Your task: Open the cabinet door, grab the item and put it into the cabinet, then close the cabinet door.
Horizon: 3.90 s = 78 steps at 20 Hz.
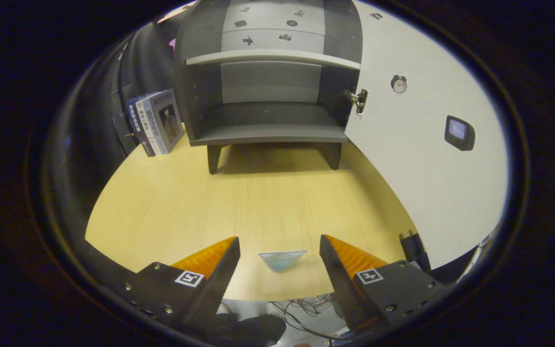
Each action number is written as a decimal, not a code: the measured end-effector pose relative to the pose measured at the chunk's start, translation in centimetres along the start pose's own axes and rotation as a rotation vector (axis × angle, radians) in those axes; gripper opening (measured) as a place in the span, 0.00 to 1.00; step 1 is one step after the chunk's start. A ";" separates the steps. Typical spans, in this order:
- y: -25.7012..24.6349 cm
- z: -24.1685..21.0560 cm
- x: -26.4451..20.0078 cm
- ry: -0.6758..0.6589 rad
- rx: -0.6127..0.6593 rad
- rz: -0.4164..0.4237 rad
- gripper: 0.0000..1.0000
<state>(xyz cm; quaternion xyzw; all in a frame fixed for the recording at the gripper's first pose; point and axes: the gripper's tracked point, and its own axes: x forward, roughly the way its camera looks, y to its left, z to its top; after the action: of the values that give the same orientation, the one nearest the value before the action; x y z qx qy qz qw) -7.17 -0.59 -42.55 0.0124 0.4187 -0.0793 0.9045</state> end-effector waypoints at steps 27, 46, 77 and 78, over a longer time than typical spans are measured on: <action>0.4 6.6 0.2 -0.032 -0.040 0.038 0.56; 0.8 36.5 -7.1 -0.473 -0.028 0.162 0.55; 3.8 45.3 0.0 -0.519 -0.023 0.210 0.74; 3.7 45.5 -0.3 -0.529 -0.013 0.216 0.76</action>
<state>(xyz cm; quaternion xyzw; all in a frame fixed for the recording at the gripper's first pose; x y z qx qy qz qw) 27.59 -0.91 -12.95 0.0298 0.1648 0.0196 0.9857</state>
